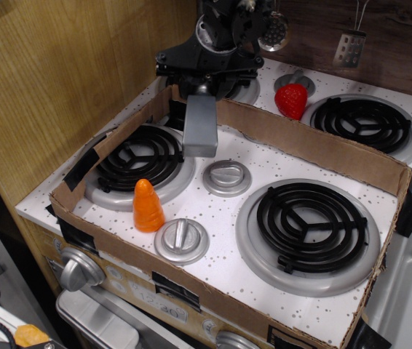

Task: Right pepper shaker

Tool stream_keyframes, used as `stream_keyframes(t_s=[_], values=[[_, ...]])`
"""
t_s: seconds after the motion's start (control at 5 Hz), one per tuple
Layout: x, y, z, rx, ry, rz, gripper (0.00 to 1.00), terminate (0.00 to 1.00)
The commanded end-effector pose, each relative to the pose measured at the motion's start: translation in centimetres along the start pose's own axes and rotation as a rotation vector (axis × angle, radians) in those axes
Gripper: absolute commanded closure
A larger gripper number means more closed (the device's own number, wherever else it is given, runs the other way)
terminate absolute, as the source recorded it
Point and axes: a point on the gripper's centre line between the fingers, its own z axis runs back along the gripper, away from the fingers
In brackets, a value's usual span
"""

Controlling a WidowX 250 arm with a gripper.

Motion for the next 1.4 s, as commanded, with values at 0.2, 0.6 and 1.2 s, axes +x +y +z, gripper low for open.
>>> stream_keyframes(t_s=[0.2,0.6,1.2], values=[[1.7,-0.4,1.4,-0.028,-0.277,0.108,1.00,0.00],[1.6,-1.7,1.0,-0.042,-0.384,0.201,1.00,0.00],[-0.9,-2.4,-0.6,-0.048,-0.512,0.320,1.00,0.00]])
